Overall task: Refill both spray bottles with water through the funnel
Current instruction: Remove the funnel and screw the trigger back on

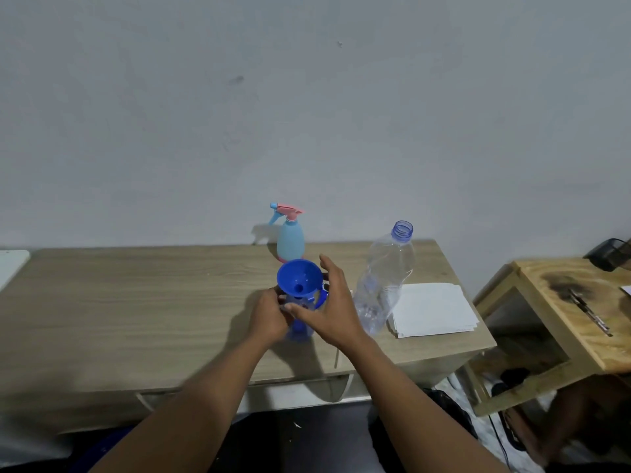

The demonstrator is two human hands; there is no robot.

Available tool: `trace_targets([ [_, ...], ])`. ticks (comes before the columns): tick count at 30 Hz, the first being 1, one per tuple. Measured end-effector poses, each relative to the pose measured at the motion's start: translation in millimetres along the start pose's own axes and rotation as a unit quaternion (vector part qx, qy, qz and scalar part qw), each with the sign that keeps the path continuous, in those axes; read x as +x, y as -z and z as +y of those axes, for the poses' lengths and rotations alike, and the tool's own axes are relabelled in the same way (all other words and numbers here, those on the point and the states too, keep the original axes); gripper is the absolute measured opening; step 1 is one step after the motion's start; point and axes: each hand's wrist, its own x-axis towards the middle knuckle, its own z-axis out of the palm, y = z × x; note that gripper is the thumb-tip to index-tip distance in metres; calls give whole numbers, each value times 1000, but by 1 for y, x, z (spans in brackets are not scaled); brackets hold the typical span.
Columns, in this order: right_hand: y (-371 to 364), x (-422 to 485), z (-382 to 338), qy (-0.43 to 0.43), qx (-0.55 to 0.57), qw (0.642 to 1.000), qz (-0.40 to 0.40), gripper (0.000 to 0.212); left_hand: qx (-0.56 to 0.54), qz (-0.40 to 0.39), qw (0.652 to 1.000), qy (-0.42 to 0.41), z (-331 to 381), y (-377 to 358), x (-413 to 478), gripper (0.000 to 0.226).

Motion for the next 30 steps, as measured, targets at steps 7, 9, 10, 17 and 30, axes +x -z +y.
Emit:
trace_targets([
  [7,-21,19,-5,-16,14,999,28,103,0,-3,1000,-23,-13,5,-1,24],
  [9,-23,21,-6,-16,22,999,39,102,-2,2,1000,-28,-15,5,0,27],
  [10,-22,22,-6,-16,27,999,41,102,-6,1,1000,-26,-16,5,1,29],
  [17,-21,20,-11,-26,46,995,83,108,-7,-1,1000,-18,-17,3,4,36],
  [30,-18,0,58,-178,-17,983,36,76,-20,69,996,-52,-40,34,19,42],
])
